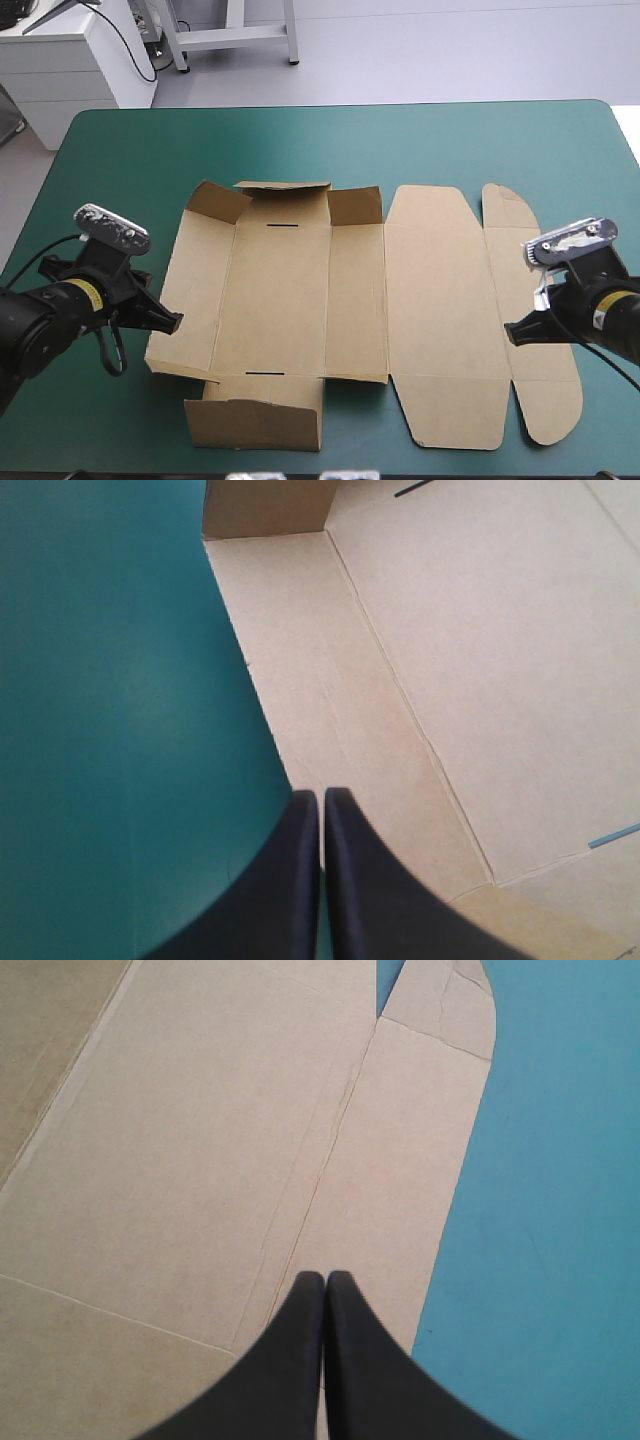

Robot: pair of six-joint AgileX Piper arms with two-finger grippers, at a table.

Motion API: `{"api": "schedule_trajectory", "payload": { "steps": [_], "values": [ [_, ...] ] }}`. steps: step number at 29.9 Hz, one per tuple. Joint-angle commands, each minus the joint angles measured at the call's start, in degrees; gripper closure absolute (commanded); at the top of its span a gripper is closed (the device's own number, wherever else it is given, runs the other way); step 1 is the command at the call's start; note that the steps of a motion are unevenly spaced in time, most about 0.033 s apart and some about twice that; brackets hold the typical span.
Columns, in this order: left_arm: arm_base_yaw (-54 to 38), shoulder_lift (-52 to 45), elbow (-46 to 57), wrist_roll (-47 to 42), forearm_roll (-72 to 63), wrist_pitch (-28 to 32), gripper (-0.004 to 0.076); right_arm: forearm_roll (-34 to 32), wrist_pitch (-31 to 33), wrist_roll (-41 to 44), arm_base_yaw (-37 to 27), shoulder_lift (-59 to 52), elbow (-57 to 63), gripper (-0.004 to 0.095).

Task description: Fold the box

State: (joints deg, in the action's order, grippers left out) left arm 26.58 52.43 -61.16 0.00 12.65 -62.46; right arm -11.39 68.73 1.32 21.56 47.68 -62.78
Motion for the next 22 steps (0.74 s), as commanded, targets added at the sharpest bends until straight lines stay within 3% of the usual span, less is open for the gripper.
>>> {"api": "schedule_trajectory", "payload": {
  "steps": [1,9,12,18,22],
  "values": [
    [0.08,2.69,-3.26,0.0,2.04,0.59,0.0707,-1.63,-2.87,0.24,0.1,-3.22,0.11,0.0923],
    [-0.21,8.43,-7.29,0.38,1.54,-1.97,0.0707,-1.08,-3.0,0.24,0.1,-8.35,3.32,0.0923],
    [-4.17,10.6,-8.69,3.18,-3.69,-1.97,0.0707,-0.97,-2.86,0.0,0.1,-9.03,4.18,0.0923],
    [-22.42,15.65,-9.65,22.13,-32.67,-4.64,0.0707,-1.23,-3.21,-0.23,0.1,-9.89,5.73,0.0923],
    [-33.9,17.83,-9.65,27.63,-40.67,-9.75,0.0707,-1.23,-3.73,-0.48,0.1,-9.89,7.06,0.0924]
  ]
}}
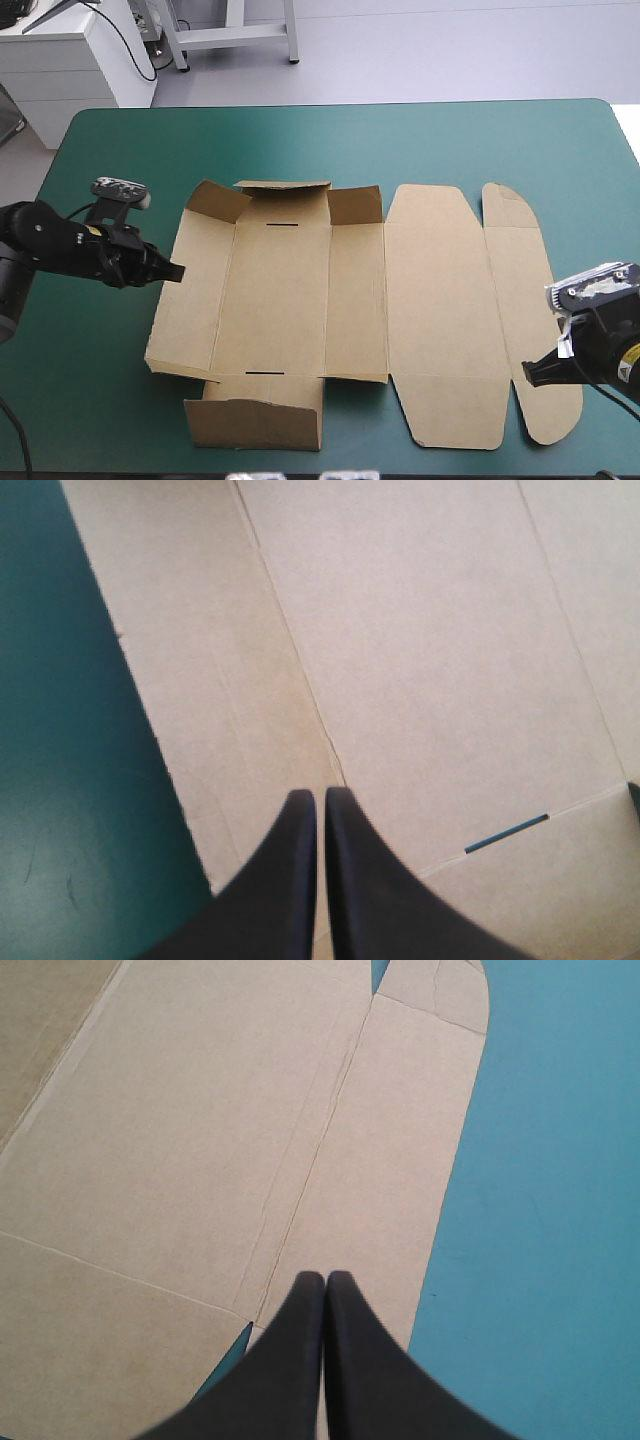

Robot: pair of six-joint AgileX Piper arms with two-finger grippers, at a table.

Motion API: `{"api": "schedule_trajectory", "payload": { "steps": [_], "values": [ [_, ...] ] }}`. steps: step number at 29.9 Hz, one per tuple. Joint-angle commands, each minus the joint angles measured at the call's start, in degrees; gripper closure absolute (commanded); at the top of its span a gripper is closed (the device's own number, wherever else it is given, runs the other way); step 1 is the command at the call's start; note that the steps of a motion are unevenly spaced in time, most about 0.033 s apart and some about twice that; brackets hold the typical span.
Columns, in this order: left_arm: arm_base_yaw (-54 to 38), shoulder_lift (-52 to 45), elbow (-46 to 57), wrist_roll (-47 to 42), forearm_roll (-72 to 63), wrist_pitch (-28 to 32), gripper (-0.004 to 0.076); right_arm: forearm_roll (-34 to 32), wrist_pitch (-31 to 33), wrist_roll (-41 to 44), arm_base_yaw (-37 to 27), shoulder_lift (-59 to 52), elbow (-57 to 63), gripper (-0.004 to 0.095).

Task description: Fold the box

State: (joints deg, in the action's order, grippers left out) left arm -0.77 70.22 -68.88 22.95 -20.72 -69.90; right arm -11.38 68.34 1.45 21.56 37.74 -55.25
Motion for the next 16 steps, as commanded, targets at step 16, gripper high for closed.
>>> {"api": "schedule_trajectory", "payload": {
  "steps": [16],
  "values": [
    [-21.79,2.72,-1.79,4.25,-2.75,-3.99,0.0544,-1.23,-4.13,-1.45,0.1,0.05,0.2,0.0923]
  ]
}}
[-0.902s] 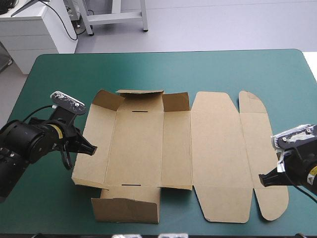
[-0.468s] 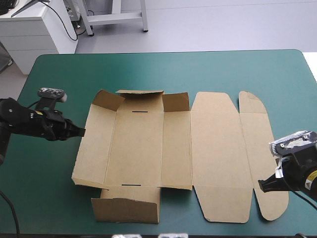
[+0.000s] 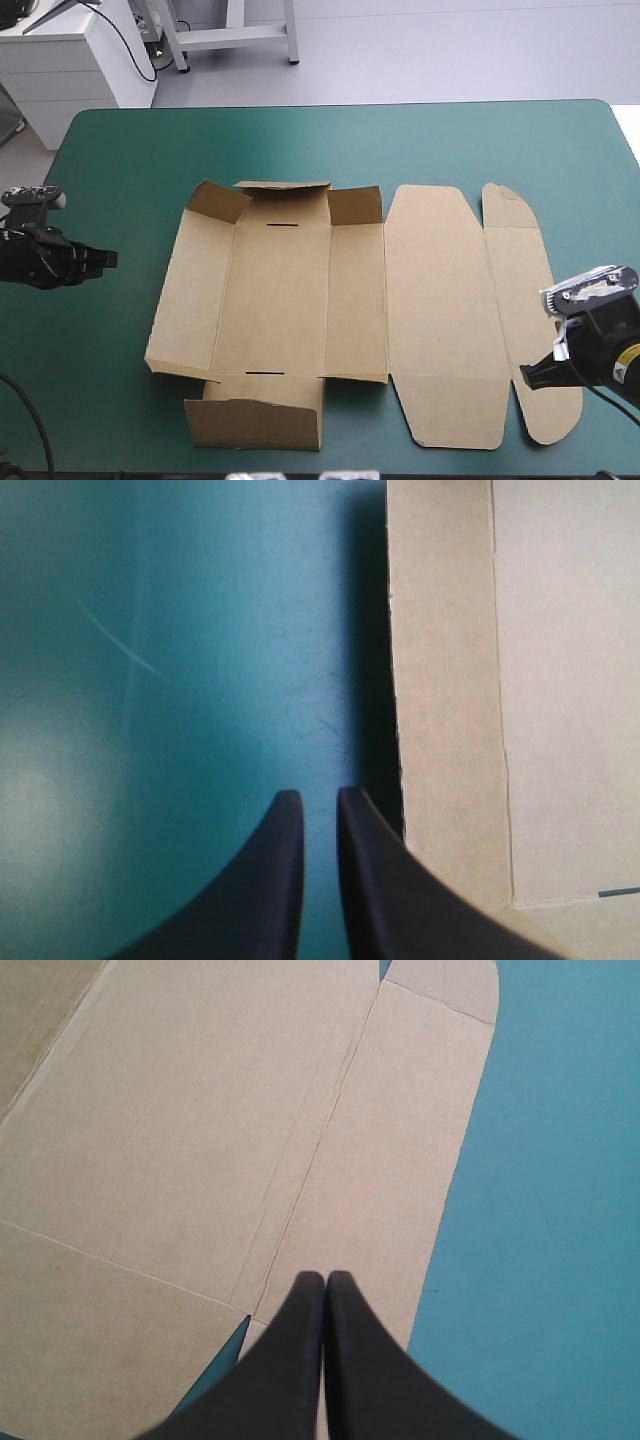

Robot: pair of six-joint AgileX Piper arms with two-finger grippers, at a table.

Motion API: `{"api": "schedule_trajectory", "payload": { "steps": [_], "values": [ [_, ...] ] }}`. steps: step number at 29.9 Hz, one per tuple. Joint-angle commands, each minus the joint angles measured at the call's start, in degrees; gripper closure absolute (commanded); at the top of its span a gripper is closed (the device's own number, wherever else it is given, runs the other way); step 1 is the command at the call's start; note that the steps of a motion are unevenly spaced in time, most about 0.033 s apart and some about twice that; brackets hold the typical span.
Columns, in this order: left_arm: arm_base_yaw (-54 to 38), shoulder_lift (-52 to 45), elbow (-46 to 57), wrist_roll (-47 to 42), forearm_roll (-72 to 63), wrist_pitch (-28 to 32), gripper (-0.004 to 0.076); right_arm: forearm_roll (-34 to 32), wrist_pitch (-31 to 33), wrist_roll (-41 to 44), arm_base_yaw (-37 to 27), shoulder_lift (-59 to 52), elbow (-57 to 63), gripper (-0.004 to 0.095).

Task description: Fold the box

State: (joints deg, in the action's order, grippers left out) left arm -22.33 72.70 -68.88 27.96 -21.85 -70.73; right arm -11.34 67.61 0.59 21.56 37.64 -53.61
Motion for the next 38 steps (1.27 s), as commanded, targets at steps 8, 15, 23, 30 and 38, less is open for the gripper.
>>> {"api": "schedule_trajectory", "payload": {
  "steps": [8,15,23,30,38],
  "values": [
    [-0.11,7.4,-1.33,-1.49,-4.02,-3.17,0.0274,-1.05,-3.4,-0.93,0.1,0.14,-1.43,0.0923],
    [-0.11,13.41,4.35,2.92,-13.43,-3.57,0.0274,-1.05,-4.06,-0.93,0.1,0.14,-1.43,0.0923],
    [-0.11,14.26,13.12,8.59,-18.35,-3.57,0.0274,-1.05,-5.07,-0.93,0.1,0.14,-1.43,0.0924],
    [-0.01,14.26,16.58,10.63,-22.72,-3.57,0.0274,-0.81,-5.32,-0.93,0.1,0.14,-1.43,0.0923],
    [0.39,14.26,16.72,9.6,-22.61,-3.57,0.0274,-0.81,-5.32,-0.59,0.1,0.14,-1.43,0.0924]
  ]
}}
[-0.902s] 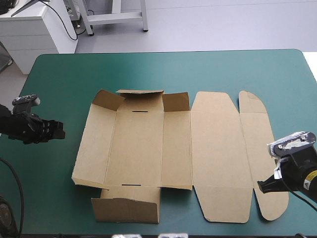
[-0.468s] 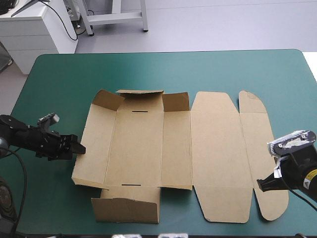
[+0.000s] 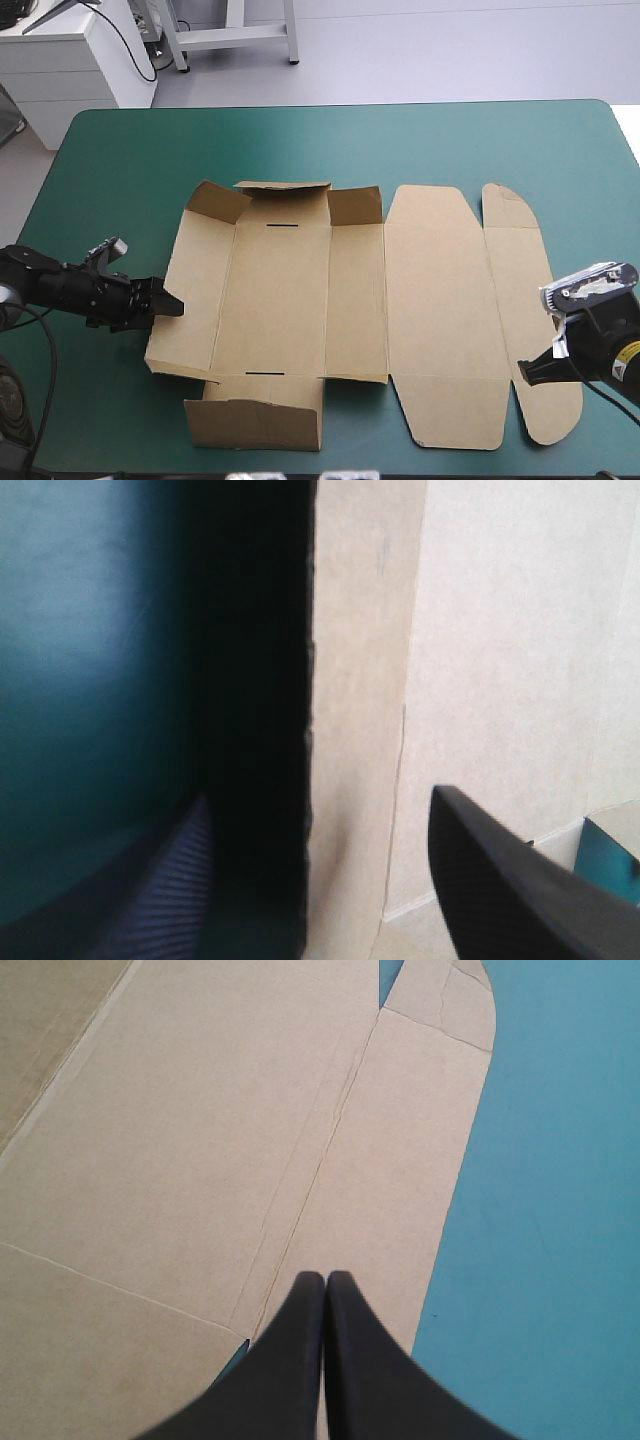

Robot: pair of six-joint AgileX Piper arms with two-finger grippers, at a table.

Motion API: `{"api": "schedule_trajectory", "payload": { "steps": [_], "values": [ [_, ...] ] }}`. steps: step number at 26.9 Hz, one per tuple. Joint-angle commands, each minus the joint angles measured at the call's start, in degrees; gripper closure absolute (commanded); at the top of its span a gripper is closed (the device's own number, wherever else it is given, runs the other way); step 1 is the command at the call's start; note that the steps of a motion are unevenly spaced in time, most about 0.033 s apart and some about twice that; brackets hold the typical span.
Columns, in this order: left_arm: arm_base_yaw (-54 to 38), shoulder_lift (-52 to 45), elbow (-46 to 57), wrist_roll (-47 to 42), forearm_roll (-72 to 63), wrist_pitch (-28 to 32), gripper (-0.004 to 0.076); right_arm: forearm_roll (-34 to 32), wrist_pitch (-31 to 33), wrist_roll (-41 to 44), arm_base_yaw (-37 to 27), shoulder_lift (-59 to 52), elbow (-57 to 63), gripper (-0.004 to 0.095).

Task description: Fold the box

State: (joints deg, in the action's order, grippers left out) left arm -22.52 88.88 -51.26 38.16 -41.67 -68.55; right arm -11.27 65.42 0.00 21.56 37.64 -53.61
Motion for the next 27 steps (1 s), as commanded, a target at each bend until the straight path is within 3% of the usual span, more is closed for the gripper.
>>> {"api": "schedule_trajectory", "payload": {
  "steps": [1,10,20,27],
  "values": [
    [1.02,-1.92,-0.62,-0.6,-2.52,-5.75,0.0274,-0.88,-3.13,0.0,0.1,0.14,-1.43,0.0924],
    [3.68,-1.92,1.2,-2.11,-3.05,-2.15,0.03,-0.88,-3.13,0.0,0.1,0.14,-1.43,0.0924],
    [3.68,-1.92,1.7,-3.01,-3.86,-2.29,0.071,0.0,-3.24,0.0,0.1,0.14,-1.43,0.0924],
    [3.68,-1.92,1.7,3.4,-7.98,-0.13,0.0731,0.0,-3.24,0.0,0.1,0.14,-1.43,0.0923]
  ]
}}
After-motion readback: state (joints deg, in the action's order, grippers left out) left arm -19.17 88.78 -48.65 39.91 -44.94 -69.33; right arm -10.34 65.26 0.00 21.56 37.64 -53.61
